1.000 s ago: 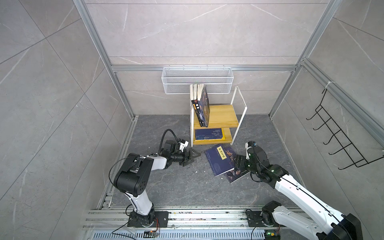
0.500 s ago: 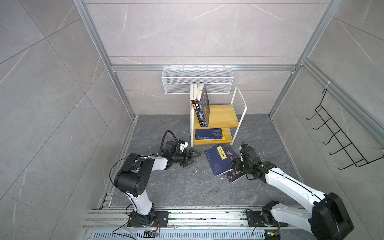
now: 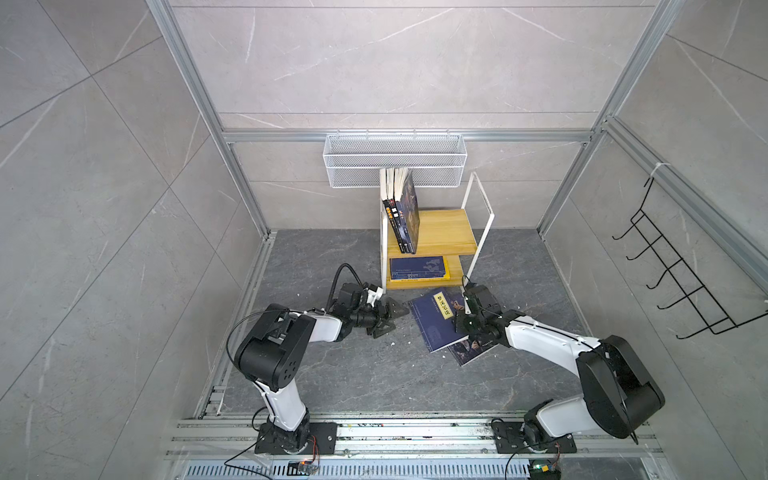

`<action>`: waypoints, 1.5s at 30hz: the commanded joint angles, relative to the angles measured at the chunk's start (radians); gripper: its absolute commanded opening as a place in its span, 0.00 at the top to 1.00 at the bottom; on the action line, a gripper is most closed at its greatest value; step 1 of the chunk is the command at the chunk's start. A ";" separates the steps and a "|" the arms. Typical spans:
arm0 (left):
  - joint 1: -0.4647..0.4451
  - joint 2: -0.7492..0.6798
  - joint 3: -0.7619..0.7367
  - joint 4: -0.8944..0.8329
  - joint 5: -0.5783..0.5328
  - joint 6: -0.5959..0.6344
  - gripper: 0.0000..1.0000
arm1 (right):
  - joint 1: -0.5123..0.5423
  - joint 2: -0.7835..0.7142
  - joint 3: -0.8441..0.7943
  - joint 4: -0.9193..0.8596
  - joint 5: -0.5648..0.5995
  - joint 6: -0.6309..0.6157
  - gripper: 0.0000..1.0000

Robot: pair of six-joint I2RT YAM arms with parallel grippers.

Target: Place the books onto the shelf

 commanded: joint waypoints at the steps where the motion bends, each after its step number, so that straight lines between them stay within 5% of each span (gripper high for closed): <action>1: -0.007 0.001 -0.003 0.073 -0.016 -0.025 0.01 | 0.002 0.046 0.003 0.036 -0.006 -0.019 0.60; 19: -0.007 0.121 0.069 -0.030 0.009 -0.007 0.02 | 0.051 0.108 -0.113 0.139 -0.065 0.010 0.68; 34: -0.023 0.234 0.135 -0.146 0.037 -0.048 0.19 | 0.181 0.212 -0.120 0.214 -0.042 0.079 0.68; 45: -0.101 0.132 0.181 -0.065 0.127 -0.122 0.32 | 0.183 0.262 -0.142 0.254 -0.070 0.084 0.75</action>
